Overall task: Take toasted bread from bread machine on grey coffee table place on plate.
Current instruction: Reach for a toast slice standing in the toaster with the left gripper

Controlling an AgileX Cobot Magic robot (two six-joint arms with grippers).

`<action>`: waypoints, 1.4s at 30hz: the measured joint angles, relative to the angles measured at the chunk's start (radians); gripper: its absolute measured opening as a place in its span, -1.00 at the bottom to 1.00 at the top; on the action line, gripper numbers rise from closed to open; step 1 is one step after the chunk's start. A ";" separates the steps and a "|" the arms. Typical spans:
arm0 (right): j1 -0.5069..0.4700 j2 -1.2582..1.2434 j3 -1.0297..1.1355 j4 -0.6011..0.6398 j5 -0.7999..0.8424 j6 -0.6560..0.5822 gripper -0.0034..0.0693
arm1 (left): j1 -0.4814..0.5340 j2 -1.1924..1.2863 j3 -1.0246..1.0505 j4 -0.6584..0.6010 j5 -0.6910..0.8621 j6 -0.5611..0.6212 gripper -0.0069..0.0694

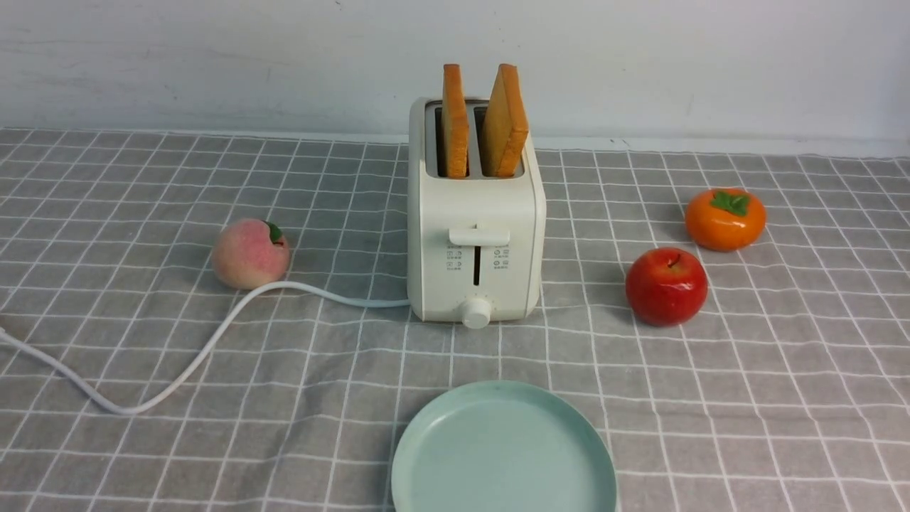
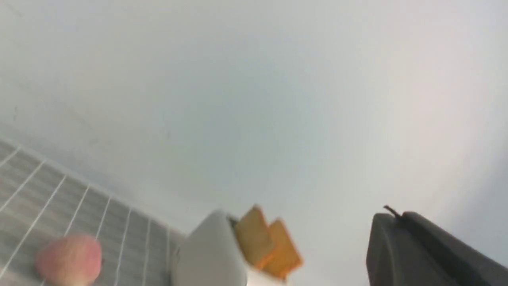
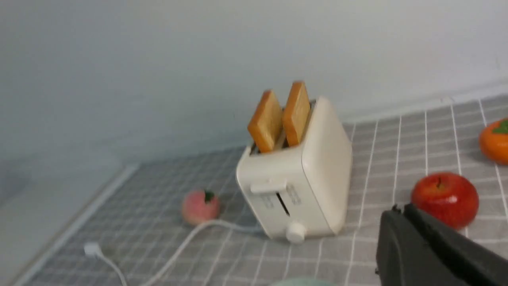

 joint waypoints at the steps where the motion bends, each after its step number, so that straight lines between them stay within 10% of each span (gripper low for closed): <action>1: 0.000 0.055 -0.028 -0.026 0.042 -0.001 -0.93 | 0.000 0.065 -0.063 0.016 0.115 0.016 -0.86; 9: 0.000 0.325 -0.087 -0.158 0.253 0.001 -0.89 | -0.006 0.697 -0.567 0.009 0.636 0.260 -0.86; 27: 0.000 0.341 -0.088 -0.191 0.246 0.001 -0.85 | -0.321 1.377 -1.025 0.153 0.427 0.272 -0.78; 42: 0.000 0.341 -0.088 -0.191 0.242 0.027 -0.81 | -0.328 1.605 -1.044 0.077 0.079 0.276 0.75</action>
